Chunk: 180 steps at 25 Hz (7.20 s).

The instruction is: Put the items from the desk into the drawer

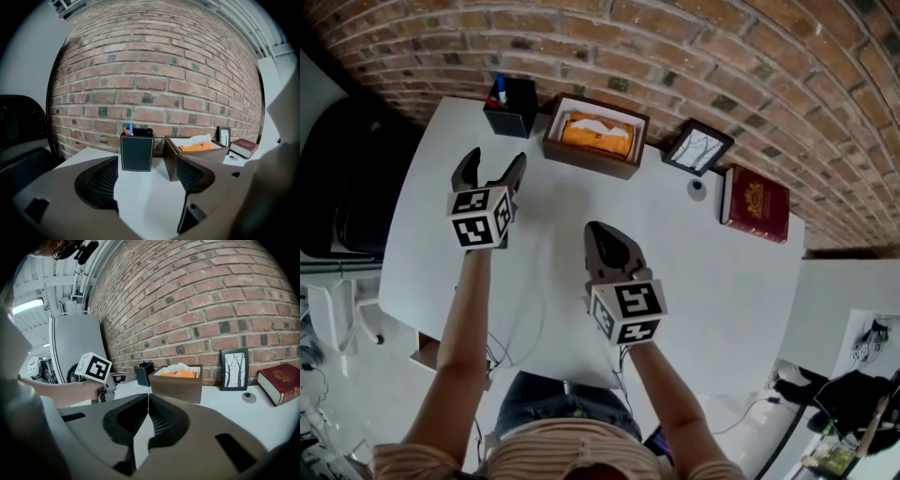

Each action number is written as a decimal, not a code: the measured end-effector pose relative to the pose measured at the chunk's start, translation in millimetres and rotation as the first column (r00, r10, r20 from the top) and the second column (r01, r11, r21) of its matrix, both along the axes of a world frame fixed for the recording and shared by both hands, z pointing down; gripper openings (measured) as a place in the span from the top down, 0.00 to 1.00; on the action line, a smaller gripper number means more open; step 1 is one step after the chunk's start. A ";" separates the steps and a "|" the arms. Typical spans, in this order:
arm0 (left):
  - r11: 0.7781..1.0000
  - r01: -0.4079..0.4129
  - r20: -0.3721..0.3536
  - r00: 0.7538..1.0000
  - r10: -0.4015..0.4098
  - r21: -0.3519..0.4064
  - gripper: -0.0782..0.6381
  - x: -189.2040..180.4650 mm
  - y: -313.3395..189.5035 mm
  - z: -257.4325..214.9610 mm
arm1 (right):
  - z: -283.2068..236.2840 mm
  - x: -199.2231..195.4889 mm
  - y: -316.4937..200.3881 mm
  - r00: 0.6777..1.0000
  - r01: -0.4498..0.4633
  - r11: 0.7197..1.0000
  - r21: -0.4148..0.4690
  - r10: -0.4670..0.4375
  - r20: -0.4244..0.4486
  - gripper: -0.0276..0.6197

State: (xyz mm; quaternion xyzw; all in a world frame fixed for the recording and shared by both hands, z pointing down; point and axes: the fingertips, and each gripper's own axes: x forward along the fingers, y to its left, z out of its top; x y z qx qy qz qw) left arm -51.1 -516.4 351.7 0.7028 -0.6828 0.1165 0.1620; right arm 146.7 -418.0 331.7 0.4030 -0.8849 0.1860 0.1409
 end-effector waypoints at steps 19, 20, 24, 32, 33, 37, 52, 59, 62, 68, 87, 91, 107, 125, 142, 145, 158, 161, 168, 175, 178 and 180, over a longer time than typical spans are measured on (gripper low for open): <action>1.000 0.009 0.081 0.997 -0.008 -0.014 0.27 -30.2 -110.9 47.5 | 52.6 -19.1 -56.6 0.999 -0.041 0.994 -0.102 0.038 -0.031 0.93; 1.000 0.014 0.079 0.997 -0.013 -0.009 0.27 -30.8 -114.6 47.3 | 54.2 -19.7 -58.0 0.999 -0.045 0.993 -0.106 0.042 -0.030 0.93; 0.999 0.037 0.095 0.995 -0.039 0.023 0.27 -35.3 -124.8 47.1 | 59.9 -23.5 -61.7 0.998 -0.050 0.992 -0.119 0.046 -0.030 0.93; 0.997 0.023 0.103 0.994 -0.031 0.077 0.27 -37.2 -127.4 45.9 | 67.5 -27.3 -63.3 0.998 -0.050 0.990 -0.134 0.045 -0.037 0.93; 0.997 0.024 0.102 0.994 -0.032 0.078 0.27 -37.2 -126.8 45.1 | 67.6 -27.7 -62.4 0.998 -0.049 0.990 -0.133 0.045 -0.038 0.93; 0.995 0.039 0.069 0.997 -0.046 0.088 0.27 -35.1 -121.4 39.0 | 66.0 -26.5 -61.1 0.998 -0.049 0.991 -0.127 0.045 -0.040 0.93; 0.975 0.064 0.055 0.995 -0.077 0.214 0.27 -42.0 -53.2 -35.0 | 40.0 -34.4 -40.6 1.000 0.006 0.997 -0.078 -0.007 -0.016 0.93; 0.957 0.099 0.056 0.991 -0.119 0.273 0.27 -54.7 -3.5 -81.0 | 14.5 -42.6 -12.5 0.998 0.063 0.998 -0.023 -0.063 -0.003 0.93; 0.950 0.111 0.057 0.989 -0.133 0.291 0.27 -54.8 19.9 -97.0 | 4.6 -44.8 2.6 0.996 0.091 0.996 -0.004 -0.091 0.006 0.93; 0.944 0.128 0.083 0.984 -0.160 0.305 0.27 -50.2 71.9 -125.5 | -17.1 -48.3 34.3 0.989 0.142 0.989 0.030 -0.142 0.030 0.93; 0.906 0.265 0.125 0.939 -0.320 0.330 0.27 -49.2 303.5 -172.0 | -61.3 -42.3 187.3 0.938 0.326 0.939 0.110 -0.336 0.084 0.93; 0.900 0.291 0.137 0.927 -0.349 0.324 0.27 -47.2 341.9 -169.8 | -61.3 -38.5 211.9 0.927 0.354 0.928 0.113 -0.364 0.088 0.93; 0.840 0.474 0.092 0.854 -0.511 0.265 0.27 -67.6 491.0 -131.4 | -46.4 -71.3 301.4 0.833 0.541 0.839 0.058 -0.545 0.098 0.93; 0.727 0.655 0.009 0.742 -0.671 0.208 0.27 -106.6 589.7 -40.9 | -2.0 -150.8 401.6 0.684 0.729 0.684 0.015 -0.729 0.016 0.93; 0.719 0.686 -0.037 0.726 -0.687 0.111 0.27 -143.7 596.4 83.3 | 91.5 -213.7 448.4 0.651 0.747 0.654 -0.115 -0.756 -0.072 0.93; 0.722 0.686 -0.041 0.727 -0.686 0.092 0.27 -149.3 597.1 106.7 | 109.8 -222.5 456.9 0.644 0.749 0.649 -0.133 -0.760 -0.083 0.93; 0.737 0.674 -0.054 0.738 -0.672 0.044 0.27 -169.5 567.0 178.0 | 171.2 -238.7 454.3 0.639 0.730 0.652 -0.205 -0.758 -0.134 0.93; 0.736 0.676 -0.046 0.737 -0.674 0.031 0.27 -175.3 559.8 190.8 | 181.3 -241.0 450.8 0.642 0.721 0.657 -0.221 -0.753 -0.144 0.93; 0.732 0.681 -0.065 0.732 -0.679 0.017 0.27 -188.3 540.2 210.8 | 198.9 -243.4 439.4 0.655 0.694 0.673 -0.255 -0.738 -0.164 0.93; 0.716 0.698 -0.054 0.714 -0.698 -0.021 0.27 -199.8 528.9 234.6 | 212.6 -247.2 432.1 0.661 0.680 0.681 -0.272 -0.730 -0.175 0.93; 0.699 0.713 -0.065 0.697 -0.715 -0.043 0.27 -204.3 527.4 246.3 | 217.9 -248.1 429.4 0.663 0.673 0.684 -0.281 -0.727 -0.180 0.93; 0.698 0.714 -0.064 0.696 -0.716 -0.051 0.27 -205.6 525.9 252.6 | 219.6 -248.5 428.7 0.662 0.673 0.683 -0.284 -0.728 -0.180 0.93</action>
